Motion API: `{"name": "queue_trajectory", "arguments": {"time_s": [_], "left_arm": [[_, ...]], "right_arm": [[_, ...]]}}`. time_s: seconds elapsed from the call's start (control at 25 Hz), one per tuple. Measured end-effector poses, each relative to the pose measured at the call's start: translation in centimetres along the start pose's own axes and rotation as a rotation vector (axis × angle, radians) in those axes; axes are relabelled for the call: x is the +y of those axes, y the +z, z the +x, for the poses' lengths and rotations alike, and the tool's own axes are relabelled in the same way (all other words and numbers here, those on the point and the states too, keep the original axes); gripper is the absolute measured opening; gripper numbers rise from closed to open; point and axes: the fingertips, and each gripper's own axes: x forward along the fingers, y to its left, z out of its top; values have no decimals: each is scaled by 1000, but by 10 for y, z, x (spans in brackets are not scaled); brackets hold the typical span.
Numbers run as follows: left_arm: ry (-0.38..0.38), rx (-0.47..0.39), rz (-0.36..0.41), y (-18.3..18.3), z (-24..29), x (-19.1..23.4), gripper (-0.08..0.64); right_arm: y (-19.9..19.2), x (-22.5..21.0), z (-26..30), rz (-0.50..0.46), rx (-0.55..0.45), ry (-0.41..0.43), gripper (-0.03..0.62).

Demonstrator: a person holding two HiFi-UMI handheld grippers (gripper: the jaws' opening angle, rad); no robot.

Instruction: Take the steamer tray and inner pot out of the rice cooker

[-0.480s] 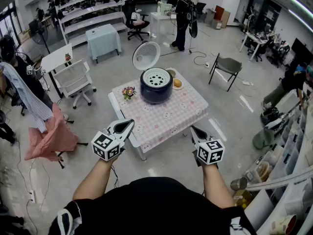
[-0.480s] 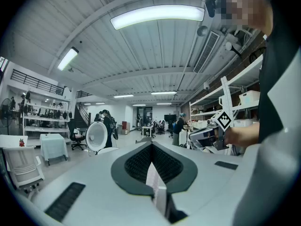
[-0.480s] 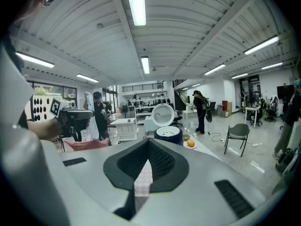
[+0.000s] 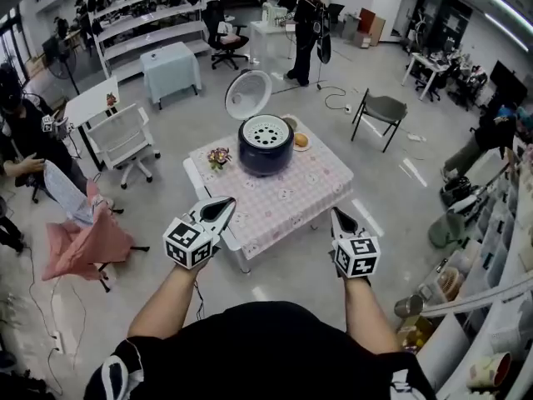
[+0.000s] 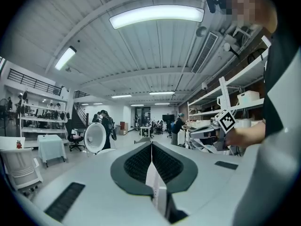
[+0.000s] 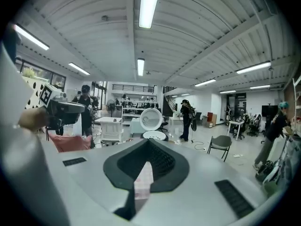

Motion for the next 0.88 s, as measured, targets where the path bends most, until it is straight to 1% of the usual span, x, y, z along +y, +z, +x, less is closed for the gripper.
{"name": "queue_trajectory", "arguments": {"time_s": [0.2,0.28,0.32,0.4,0.48,0.52,0.64,0.72,0.88], "left_arm": [[0,-9,-4,6,-1,5,25],[0,-19,-9,6,-1,8,32],[3,-22,-15,6,-1,9,52],[10,-21,-23,5,0,10,121],[14,-18,-24,6,2,11,167],[15,-16,-24,6,3,12,184],[17,-11,-28,4,5,14,224],[22,-3,-28,2,7,17,238],[32,10,-29,-1,15,23,250]], "right_arm": [[8,4,-2,-1,0,-24,11],[6,3,-3,2,9,-30,23],[4,3,-4,2,16,-28,35],[1,3,-5,0,28,-18,72],[2,2,-5,-2,35,-8,143],[4,0,-5,-1,34,-5,176],[7,-3,-4,-1,30,-1,230],[7,-5,-1,2,28,4,250],[4,-9,7,12,35,9,267]]}}
